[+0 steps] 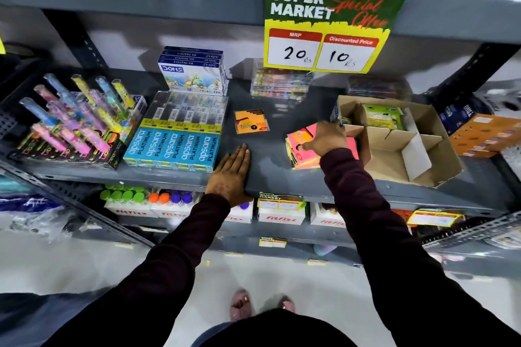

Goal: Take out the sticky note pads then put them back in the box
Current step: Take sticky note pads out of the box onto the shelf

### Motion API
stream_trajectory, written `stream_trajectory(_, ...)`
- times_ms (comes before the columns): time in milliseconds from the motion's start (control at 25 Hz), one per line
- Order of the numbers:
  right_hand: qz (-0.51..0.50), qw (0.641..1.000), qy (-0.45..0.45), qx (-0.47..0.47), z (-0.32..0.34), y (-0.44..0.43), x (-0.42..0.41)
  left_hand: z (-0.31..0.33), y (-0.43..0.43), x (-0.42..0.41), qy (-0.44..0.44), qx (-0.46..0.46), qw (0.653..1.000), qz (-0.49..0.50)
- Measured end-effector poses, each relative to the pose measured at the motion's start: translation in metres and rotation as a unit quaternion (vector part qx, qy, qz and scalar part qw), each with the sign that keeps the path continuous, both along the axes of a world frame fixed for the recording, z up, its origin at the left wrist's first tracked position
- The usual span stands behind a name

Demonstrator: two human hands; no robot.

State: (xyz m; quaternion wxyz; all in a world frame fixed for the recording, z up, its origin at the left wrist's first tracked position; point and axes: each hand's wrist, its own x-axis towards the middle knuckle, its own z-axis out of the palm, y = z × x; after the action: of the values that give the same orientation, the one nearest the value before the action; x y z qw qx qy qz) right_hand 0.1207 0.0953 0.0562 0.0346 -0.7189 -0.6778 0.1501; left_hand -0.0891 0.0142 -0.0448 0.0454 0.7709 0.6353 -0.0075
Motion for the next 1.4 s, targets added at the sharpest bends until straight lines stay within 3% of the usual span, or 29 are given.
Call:
stream_trajectory(200, -0.080, 0.971, 0.205, 0.092, 0.007, 0.027, -0.003, 0.000, -0.001, 0.000, -0.010, 0.004, 1.000, -0.010)
stream_trajectory(280, -0.106, 0.962, 0.228, 0.108, 0.003, 0.044, -0.007, -0.001, 0.001, -0.001, -0.001, 0.006, 1.000, -0.015)
stream_trajectory(480, -0.178, 0.963, 0.197, 0.036, -0.023, 0.067, -0.015, 0.001, 0.002, 0.000, -0.002, 0.010, 1.000, -0.010)
stream_trajectory(720, -0.098, 0.990, 0.102, 0.019, -0.010, 0.079, -0.014, 0.000, 0.003, -0.003, 0.003, 0.011, 1.000, -0.015)
stream_trajectory(920, 0.064, 0.997, -0.004, -0.053, 0.002, 0.034, -0.005, 0.001, 0.002, -0.002, -0.013, 0.021, 1.000, -0.009)
stream_trajectory(1120, 0.034, 0.998, -0.044, -0.041, -0.015, 0.008, -0.004, 0.002, -0.002, 0.002, -0.011, 0.025, 1.000, -0.003)
stream_trajectory(1240, 0.004, 0.999, -0.021, 0.030, -0.011, 0.003, -0.008, 0.002, -0.002, 0.002, -0.007, 0.017, 1.000, -0.001)
stream_trajectory(1400, 0.007, 0.987, 0.146, 0.062, 0.002, 0.002, -0.025, 0.001, -0.002, 0.001, 0.001, 0.019, 1.000, -0.002)
